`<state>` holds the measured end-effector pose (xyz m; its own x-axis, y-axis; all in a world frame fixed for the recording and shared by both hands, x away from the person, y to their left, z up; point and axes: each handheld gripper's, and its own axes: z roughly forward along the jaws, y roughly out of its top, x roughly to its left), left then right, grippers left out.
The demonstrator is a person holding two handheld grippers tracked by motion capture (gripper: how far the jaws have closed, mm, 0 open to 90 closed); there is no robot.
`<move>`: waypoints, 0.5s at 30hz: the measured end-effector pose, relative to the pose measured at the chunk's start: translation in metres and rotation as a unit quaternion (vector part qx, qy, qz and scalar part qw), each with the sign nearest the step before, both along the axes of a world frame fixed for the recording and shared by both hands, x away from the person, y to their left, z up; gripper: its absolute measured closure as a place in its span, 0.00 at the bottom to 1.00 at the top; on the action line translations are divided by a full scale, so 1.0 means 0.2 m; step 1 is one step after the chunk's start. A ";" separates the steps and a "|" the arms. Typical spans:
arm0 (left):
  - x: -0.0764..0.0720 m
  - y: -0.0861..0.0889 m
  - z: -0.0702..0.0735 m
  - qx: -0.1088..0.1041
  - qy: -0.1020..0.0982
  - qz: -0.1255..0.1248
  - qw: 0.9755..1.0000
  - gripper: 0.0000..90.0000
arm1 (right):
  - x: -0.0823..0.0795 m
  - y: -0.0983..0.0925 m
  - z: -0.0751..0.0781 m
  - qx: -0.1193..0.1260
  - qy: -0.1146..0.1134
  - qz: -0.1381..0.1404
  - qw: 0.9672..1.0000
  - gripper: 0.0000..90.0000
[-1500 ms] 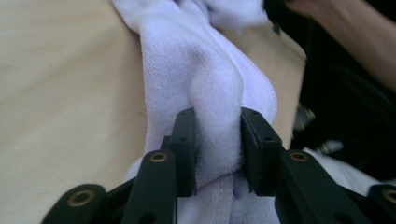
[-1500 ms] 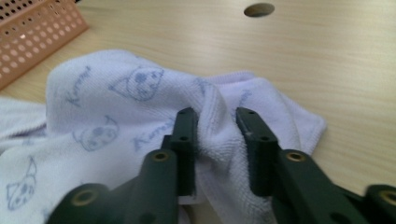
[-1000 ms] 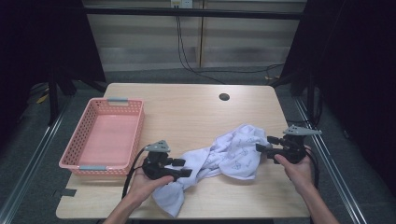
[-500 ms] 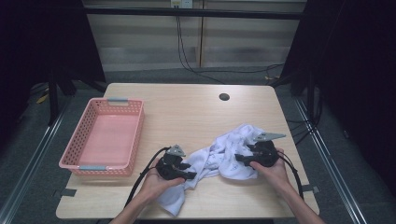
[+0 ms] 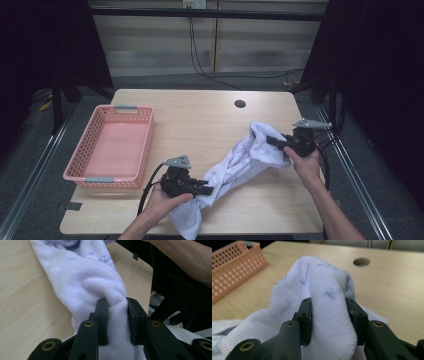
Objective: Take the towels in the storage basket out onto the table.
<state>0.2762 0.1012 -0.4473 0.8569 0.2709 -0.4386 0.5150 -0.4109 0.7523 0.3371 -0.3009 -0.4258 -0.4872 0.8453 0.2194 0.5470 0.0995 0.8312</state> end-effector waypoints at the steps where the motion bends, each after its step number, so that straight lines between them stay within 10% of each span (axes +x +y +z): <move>1: -0.01 0.02 0.02 -0.004 -0.004 0.017 1.000 0.81 | 0.02 0.00 0.03 -0.003 -0.008 -0.007 1.000 0.71; 5: -0.04 0.09 0.09 -0.049 0.003 0.016 0.999 0.81 | 0.13 0.01 0.16 -0.009 -0.029 -0.006 1.000 0.73; 8: -0.04 0.12 0.11 -0.034 -0.010 0.030 0.999 0.80 | 0.25 0.02 0.22 -0.016 -0.040 -0.026 0.999 0.75; 15: 0.12 0.15 -0.03 -0.015 0.007 0.090 0.996 0.50 | 0.40 0.02 0.09 -0.036 -0.005 -0.058 0.998 0.40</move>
